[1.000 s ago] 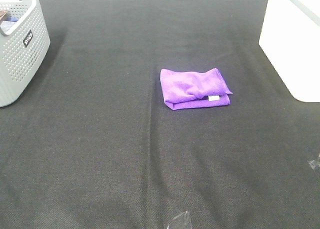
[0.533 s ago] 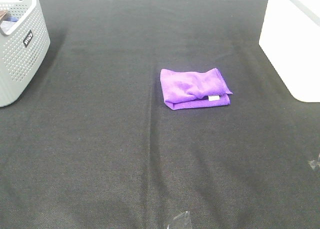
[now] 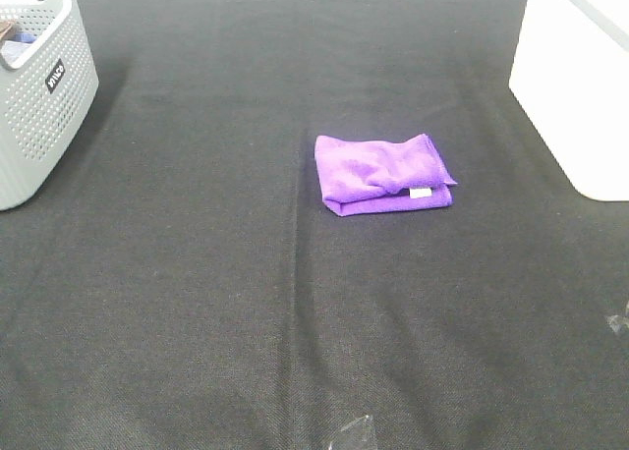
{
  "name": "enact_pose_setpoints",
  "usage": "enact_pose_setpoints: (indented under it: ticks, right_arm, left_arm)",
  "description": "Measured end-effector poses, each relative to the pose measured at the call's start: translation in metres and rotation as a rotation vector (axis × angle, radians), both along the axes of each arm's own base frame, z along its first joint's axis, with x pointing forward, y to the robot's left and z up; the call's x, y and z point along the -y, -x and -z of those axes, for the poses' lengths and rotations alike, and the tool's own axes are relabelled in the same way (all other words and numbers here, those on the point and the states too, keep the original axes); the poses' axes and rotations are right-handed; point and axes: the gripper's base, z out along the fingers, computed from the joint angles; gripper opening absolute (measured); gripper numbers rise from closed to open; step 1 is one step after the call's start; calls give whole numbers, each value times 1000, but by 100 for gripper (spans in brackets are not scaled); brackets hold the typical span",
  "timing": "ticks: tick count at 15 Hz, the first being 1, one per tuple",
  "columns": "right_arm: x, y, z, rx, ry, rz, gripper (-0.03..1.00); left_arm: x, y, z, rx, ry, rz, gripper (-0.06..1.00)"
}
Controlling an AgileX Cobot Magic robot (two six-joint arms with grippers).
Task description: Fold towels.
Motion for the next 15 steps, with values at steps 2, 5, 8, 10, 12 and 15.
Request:
enact_pose_setpoints:
  ticks: [2, 5, 8, 10, 12, 15]
  right_arm:
    - [0, 0, 0, 0, 0, 0, 72]
    - [0, 0, 0, 0, 0, 0, 72]
    - [0, 0, 0, 0, 0, 0, 72]
    - [0, 0, 0, 0, 0, 0, 72]
    - [0, 0, 0, 0, 0, 0, 72]
    - [0, 0, 0, 0, 0, 0, 72]
  left_arm:
    - [0, 0, 0, 0, -2, 1, 85]
    - [0, 0, 0, 0, -4, 0, 85]
    - [0, 0, 0, 0, -5, 0, 85]
    - [0, 0, 0, 0, -5, 0, 85]
    - [0, 0, 0, 0, -5, 0, 85]
    - [0, 0, 0, 0, -5, 0, 85]
